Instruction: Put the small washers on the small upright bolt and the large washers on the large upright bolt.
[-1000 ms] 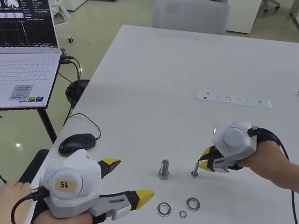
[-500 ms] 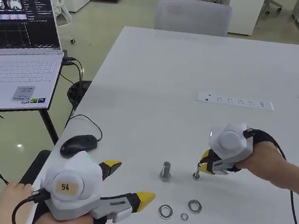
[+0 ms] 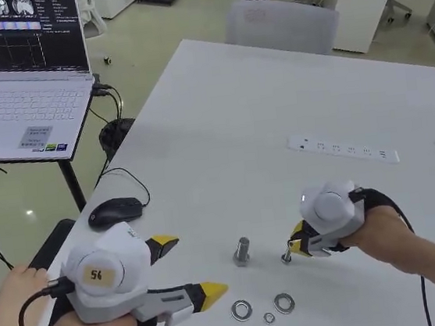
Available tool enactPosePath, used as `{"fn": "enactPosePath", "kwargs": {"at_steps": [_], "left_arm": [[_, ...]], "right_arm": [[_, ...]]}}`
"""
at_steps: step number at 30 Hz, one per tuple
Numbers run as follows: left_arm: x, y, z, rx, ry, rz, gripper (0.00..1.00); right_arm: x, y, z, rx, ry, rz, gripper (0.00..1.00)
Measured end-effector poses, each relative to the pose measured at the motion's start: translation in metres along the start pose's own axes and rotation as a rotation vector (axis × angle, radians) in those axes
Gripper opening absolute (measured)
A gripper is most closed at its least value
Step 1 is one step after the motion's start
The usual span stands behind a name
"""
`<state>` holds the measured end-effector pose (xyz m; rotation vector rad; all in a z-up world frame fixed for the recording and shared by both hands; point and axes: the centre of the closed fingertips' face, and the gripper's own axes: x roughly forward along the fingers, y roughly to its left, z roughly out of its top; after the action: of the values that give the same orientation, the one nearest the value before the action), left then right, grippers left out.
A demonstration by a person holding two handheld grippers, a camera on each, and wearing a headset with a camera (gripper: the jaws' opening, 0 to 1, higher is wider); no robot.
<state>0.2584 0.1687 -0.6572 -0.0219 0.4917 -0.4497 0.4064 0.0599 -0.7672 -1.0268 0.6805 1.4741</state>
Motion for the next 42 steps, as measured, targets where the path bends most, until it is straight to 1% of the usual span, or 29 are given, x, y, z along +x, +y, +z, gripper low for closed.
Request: {"fn": "enactPosePath", "kwargs": {"at_steps": [10,18,24,26,31,42], "left_arm": [[-0.001,0.000,-0.002,-0.003,0.003,0.000,0.64],[-0.001,0.000,-0.002,-0.001,0.005,-0.001,0.64],[-0.002,0.001,-0.001,-0.003,0.003,0.003,0.64],[-0.002,0.001,-0.002,-0.003,0.003,0.004,0.64],[-0.003,0.003,-0.002,-0.004,0.003,0.008,0.64],[-0.003,0.005,-0.002,-0.010,0.000,0.014,0.64]], "right_arm": [[0.000,0.001,-0.001,-0.021,0.027,0.008,0.13],[0.001,0.001,-0.002,-0.081,0.077,0.016,0.13],[0.005,0.001,-0.003,-0.099,0.091,0.028,0.13],[0.004,0.003,-0.002,-0.101,0.098,0.032,0.13],[0.010,0.006,-0.006,-0.114,0.117,0.041,0.13],[0.023,0.004,-0.013,-0.097,0.134,0.058,0.13]]}}
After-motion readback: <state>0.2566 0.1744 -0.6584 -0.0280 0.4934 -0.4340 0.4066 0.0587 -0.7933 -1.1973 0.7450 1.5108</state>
